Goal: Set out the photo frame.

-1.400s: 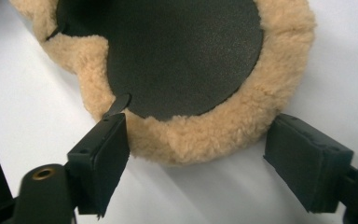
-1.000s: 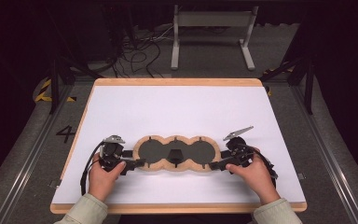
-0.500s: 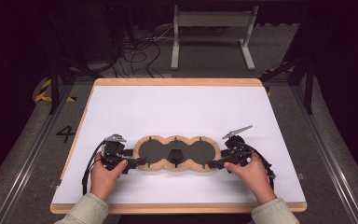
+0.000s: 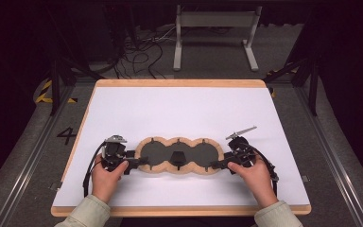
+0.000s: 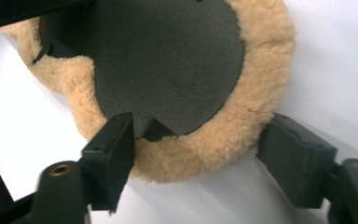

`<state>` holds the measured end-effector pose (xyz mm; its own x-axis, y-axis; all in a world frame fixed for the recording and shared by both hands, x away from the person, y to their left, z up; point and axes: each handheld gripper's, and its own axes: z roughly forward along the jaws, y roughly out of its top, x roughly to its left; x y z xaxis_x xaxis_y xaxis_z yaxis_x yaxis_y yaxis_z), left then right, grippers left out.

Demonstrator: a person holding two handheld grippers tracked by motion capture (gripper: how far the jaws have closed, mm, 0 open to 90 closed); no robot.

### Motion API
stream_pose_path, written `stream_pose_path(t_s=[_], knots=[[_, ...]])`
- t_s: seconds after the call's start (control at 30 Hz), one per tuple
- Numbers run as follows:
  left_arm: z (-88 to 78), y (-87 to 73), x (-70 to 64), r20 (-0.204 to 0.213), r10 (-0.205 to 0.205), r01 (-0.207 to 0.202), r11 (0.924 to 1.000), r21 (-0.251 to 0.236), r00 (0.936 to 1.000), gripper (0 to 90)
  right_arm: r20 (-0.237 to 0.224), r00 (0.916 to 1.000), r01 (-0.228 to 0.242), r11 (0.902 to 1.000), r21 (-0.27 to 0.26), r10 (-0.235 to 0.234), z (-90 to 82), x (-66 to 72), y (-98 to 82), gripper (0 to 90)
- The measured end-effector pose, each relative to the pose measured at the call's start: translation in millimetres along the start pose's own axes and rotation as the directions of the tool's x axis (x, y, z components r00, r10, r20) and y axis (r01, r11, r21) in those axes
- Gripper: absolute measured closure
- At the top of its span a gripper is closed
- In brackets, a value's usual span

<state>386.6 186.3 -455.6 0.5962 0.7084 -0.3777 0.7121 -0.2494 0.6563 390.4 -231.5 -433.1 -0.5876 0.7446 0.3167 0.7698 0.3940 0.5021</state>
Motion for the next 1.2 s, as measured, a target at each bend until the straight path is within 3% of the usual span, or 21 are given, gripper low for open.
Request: stream_pose_path(t_s=[0.23, 0.47, 0.57, 0.63, 0.73, 0.87, 0.93, 1.2], knots=[[-5.8, -0.2, -4.0, -0.037, 0.009, -0.010, 0.9993, -0.035, 0.9993, 44.6, -0.001, 1.0000, -0.009, 0.9996, -0.028, 0.009, -6.5, 0.3, -0.8, 37.0], [-14.5, -0.9, -8.2, -0.093, 0.020, -0.028, 0.9959, -0.086, 0.9955, 56.9, 0.020, 0.9998, -0.001, 0.9949, -0.101, 0.003, -17.4, 0.7, -2.9, 55.8], [-19.8, -0.7, -10.4, -0.098, 0.036, -0.047, 0.9923, -0.114, 0.9946, 62.9, 0.032, 0.9995, 0.005, 0.9919, -0.127, -0.001, -21.7, 1.7, -3.2, 60.6], [-21.5, -0.8, -14.1, -0.104, 0.049, -0.061, 0.9909, -0.120, 0.9934, 67.0, 0.049, 0.9988, 0.011, 0.9845, -0.175, -0.003, -26.4, 3.3, -3.9, 67.3], [-24.6, -1.4, -18.4, -0.124, 0.086, -0.100, 0.9884, -0.115, 0.9886, 68.4, 0.070, 0.9969, 0.047, 0.9820, -0.183, -0.035, -30.8, 7.5, -3.4, 69.3], [-27.3, -3.6, -20.8, -0.119, 0.090, -0.104, 0.9873, -0.120, 0.9889, 70.1, 0.085, 0.9944, 0.077, 0.9794, -0.187, -0.062, -34.7, 12.5, -4.3, 70.8], [-29.5, -4.8, -21.7, -0.127, 0.114, -0.129, 0.9846, -0.119, 0.9854, 70.4, 0.093, 0.9925, 0.095, 0.9785, -0.183, -0.078, -37.1, 14.6, -5.3, 72.3], [-42.7, -14.1, -29.4, -0.101, 0.149, -0.162, 0.9774, -0.136, 0.9837, 70.5, 0.073, 0.9887, 0.143, 0.9694, -0.199, -0.131, -49.0, 22.0, -14.3, 75.3]])
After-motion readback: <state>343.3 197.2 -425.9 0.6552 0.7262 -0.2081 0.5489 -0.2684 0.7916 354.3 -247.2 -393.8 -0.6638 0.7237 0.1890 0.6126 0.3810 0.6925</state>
